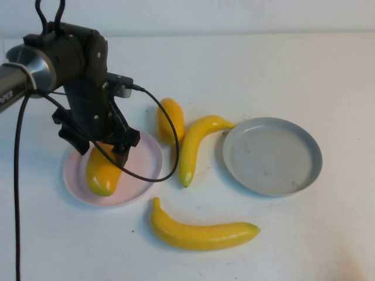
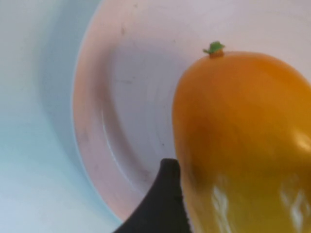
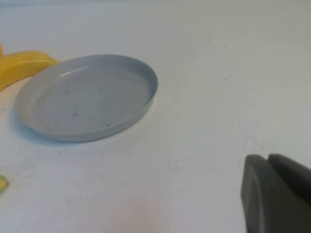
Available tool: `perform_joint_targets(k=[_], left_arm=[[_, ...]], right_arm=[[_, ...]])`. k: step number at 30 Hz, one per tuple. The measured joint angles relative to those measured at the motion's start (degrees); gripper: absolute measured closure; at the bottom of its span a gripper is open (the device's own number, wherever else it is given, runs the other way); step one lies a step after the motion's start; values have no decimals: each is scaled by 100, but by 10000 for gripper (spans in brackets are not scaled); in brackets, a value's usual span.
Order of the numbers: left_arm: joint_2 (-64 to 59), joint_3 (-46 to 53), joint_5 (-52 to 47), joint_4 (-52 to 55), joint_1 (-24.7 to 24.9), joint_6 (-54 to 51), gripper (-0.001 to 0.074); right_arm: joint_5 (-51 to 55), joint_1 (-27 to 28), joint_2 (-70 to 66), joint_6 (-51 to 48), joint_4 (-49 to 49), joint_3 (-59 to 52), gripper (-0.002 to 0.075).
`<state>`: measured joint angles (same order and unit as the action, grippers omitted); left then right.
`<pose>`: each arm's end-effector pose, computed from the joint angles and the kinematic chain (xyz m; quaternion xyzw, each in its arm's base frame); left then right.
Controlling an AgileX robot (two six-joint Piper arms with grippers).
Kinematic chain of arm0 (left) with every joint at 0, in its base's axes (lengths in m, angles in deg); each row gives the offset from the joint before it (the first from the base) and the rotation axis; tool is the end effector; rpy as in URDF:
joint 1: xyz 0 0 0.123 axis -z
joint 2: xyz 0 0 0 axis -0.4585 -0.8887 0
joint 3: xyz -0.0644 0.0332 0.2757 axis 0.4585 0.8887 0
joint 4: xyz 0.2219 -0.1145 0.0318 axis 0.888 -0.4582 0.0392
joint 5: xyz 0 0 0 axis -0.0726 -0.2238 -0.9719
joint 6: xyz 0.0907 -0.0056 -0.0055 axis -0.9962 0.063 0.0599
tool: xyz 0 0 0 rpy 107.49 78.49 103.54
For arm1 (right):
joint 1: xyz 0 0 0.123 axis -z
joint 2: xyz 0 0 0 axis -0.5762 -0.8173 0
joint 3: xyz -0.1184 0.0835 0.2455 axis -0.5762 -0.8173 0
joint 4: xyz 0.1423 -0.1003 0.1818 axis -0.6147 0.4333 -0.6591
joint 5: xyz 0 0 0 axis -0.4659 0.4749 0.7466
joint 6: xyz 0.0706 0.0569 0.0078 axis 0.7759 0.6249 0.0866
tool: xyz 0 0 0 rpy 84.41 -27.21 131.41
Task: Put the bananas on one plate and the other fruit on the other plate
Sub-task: Put one type of fruit in the left plate
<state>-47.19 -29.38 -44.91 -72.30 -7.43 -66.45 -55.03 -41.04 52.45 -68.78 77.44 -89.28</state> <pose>0.3865 -0.1329 0.2270 0.1889 0.9803 0.0274 0.0505 0.0526 0.0085 0.1750 -0.0137 0.7943 0.0725 0.6030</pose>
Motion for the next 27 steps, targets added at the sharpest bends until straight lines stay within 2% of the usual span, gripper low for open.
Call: perform_joint_targets(k=[3, 12, 17, 21, 27], left_arm=[[0, 0, 25, -3, 0, 61, 69], [110, -234, 185, 126, 159, 305, 66], [-48, -1228, 694, -241, 506, 543, 66], [-506, -2080, 836, -744, 593, 700, 66], [-1249, -2865, 877, -815, 606, 858, 66]], right_arm=[[0, 0, 0, 0, 0, 0, 741], [0, 0, 0, 0, 0, 0, 741], [0, 0, 0, 0, 0, 0, 741], [0, 0, 0, 0, -11, 0, 741], [0, 0, 0, 0, -11, 0, 741]])
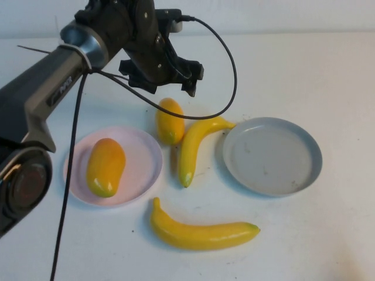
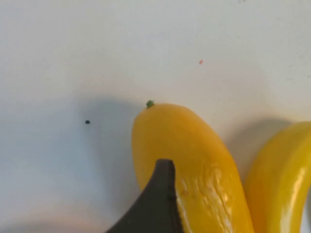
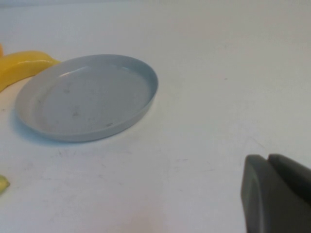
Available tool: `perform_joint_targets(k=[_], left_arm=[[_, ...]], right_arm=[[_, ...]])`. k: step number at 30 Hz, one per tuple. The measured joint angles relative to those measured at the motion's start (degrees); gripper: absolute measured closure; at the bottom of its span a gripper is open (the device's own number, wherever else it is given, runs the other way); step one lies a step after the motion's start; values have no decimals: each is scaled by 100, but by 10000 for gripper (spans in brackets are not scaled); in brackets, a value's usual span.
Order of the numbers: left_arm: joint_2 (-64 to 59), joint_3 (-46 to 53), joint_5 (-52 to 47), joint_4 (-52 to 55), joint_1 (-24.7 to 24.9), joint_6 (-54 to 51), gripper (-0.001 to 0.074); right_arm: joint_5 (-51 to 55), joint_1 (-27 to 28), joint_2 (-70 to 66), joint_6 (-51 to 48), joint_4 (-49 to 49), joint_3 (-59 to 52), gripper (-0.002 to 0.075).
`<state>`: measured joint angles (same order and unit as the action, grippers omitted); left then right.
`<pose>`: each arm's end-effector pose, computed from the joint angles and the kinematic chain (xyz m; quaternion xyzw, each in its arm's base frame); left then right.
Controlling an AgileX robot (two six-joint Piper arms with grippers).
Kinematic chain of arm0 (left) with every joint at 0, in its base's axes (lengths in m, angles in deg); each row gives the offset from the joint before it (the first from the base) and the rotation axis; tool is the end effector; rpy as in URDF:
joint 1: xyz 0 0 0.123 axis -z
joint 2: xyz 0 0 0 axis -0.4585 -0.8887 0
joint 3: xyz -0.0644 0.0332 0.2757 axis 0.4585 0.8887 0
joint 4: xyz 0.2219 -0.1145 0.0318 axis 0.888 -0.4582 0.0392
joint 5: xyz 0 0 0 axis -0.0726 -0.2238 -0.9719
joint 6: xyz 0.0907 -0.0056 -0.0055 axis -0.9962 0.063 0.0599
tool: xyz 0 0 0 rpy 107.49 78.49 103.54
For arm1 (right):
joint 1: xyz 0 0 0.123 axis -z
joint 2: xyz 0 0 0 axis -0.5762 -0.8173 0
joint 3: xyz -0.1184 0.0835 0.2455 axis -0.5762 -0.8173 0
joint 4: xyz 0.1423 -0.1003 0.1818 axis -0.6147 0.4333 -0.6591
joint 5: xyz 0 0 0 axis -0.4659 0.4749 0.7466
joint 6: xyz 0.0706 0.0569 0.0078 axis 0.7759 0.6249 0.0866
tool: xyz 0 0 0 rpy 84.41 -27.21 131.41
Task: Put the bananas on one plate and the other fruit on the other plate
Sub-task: Put one type of fruit in the left plate
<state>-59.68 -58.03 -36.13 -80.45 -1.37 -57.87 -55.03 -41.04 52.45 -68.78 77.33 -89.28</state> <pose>0.4451 -0.2223 0.2707 0.1423 0.9546 -0.1070 0.2389 0.0525 0.0085 0.1750 -0.0131 0.7943 0.0733 0.6029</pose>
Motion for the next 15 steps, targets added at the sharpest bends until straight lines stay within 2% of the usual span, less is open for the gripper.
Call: perform_joint_targets(k=[15], left_arm=[[-752, -268, 44, 387, 0, 77, 66]], right_arm=[[0, 0, 0, 0, -11, 0, 741]])
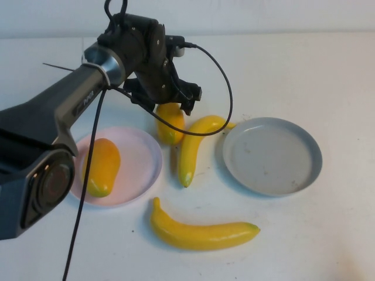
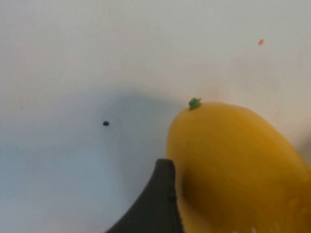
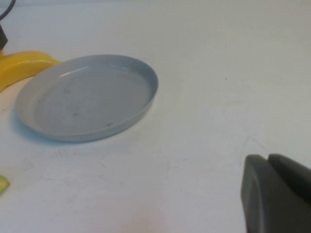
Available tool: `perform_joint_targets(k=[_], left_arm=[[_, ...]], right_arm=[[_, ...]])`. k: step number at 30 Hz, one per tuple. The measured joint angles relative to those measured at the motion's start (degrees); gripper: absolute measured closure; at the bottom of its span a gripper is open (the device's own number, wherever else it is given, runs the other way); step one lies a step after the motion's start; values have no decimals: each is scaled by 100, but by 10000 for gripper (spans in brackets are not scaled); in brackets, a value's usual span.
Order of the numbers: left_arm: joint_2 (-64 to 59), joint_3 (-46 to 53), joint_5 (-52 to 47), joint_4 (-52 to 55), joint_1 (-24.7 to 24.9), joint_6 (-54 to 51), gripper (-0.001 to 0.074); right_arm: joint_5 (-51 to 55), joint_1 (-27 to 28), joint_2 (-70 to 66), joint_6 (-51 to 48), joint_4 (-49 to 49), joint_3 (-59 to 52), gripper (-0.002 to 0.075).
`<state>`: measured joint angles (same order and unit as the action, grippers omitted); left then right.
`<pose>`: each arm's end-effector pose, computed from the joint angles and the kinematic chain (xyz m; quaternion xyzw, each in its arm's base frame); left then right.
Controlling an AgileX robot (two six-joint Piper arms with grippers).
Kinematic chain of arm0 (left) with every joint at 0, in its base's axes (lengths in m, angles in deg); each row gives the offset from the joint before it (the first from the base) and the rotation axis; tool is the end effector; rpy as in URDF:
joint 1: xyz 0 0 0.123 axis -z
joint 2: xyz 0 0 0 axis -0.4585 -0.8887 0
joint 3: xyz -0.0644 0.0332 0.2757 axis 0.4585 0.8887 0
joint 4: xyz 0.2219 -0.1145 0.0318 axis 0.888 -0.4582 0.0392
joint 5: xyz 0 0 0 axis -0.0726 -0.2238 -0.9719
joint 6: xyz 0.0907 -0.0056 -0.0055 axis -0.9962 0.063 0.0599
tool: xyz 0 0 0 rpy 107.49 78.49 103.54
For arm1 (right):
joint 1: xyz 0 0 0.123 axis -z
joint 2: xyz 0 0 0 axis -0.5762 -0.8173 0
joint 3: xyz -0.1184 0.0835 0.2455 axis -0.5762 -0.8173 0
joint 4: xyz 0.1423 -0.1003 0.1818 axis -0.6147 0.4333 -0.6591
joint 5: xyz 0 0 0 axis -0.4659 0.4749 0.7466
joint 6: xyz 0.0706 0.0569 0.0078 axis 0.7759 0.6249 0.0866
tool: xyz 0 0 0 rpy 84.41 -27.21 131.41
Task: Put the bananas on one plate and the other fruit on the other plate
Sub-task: Put one type of fruit in the left plate
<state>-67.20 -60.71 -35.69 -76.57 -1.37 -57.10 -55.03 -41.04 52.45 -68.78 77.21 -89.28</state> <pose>0.4651 -0.2261 0.2179 0.1457 0.9640 -0.0663 0.2125 0.0525 0.0086 0.1750 -0.0126 0.7943 0.0742 0.6028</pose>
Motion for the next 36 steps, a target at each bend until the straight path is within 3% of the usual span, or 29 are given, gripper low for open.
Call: perform_joint_targets(k=[9, 14, 20, 27, 36], left_arm=[[-207, 0, 13, 0, 0, -3, 77], [-207, 0, 3, 0, 23, -66, 230], [-123, 0, -229, 56, 69, -280, 228], [804, 57, -979, 509, 373, -439, 228], [1598, 1553, -1059, 522, 443, -175, 228]], right_arm=[[0, 0, 0, 0, 0, 0, 741], [0, 0, 0, 0, 0, 0, 741], [0, 0, 0, 0, 0, 0, 741], [0, 0, 0, 0, 0, 0, 741], [0, 0, 0, 0, -20, 0, 741]])
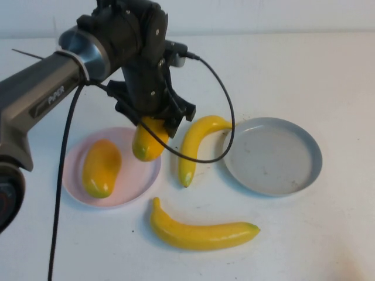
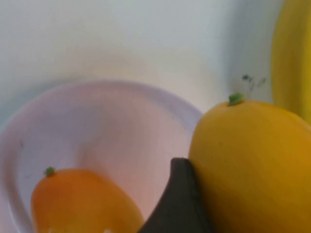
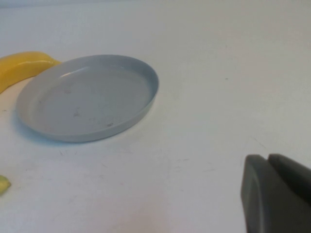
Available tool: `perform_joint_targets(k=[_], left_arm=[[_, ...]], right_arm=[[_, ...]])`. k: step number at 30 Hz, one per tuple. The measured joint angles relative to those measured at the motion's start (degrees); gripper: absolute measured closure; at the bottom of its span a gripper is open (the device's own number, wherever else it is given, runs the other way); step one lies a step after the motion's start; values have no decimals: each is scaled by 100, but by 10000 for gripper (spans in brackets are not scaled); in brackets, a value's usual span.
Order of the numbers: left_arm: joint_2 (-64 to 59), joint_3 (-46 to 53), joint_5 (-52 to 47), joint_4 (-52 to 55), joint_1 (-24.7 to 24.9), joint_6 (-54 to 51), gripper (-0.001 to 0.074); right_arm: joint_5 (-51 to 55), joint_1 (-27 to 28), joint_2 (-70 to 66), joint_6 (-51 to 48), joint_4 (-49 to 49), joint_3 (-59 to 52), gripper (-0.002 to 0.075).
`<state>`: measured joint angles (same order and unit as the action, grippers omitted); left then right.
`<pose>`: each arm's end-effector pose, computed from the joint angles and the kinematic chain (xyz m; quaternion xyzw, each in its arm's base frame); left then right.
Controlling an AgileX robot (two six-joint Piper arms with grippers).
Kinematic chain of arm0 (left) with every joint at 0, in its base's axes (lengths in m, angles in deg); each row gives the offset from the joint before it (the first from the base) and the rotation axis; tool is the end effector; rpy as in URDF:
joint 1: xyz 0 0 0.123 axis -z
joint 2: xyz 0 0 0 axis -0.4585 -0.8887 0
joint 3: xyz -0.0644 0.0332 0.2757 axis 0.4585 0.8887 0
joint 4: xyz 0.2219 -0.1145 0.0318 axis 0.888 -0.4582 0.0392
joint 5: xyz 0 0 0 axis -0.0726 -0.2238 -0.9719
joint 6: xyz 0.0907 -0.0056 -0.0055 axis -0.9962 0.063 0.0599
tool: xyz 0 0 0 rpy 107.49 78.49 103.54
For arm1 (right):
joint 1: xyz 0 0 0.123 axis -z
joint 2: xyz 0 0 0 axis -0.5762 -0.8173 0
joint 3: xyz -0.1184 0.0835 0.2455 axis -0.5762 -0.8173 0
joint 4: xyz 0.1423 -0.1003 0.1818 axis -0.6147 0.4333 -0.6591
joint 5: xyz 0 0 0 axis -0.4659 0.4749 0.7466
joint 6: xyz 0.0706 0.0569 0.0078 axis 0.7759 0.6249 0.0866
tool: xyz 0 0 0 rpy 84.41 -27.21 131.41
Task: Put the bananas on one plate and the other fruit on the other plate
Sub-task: Put one type of fruit in the left plate
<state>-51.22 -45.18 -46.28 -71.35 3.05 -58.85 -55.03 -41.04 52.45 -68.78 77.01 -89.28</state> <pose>0.3885 -0.2184 0.2701 0.2093 0.9674 -0.0011 0.1426 0.0525 0.0087 0.1750 -0.0116 0.7943 0.0757 0.6027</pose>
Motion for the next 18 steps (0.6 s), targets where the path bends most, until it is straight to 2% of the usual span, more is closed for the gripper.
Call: perform_joint_targets(k=[6, 15, 18], left_arm=[[169, 948, 11, 50, 0, 126, 228], [169, 1511, 243, 50, -109, 139, 228], [179, 1524, 321, 40, -113, 139, 181]], right_arm=[[0, 0, 0, 0, 0, 0, 741], [0, 0, 0, 0, -10, 0, 741], [0, 0, 0, 0, -21, 0, 741]])
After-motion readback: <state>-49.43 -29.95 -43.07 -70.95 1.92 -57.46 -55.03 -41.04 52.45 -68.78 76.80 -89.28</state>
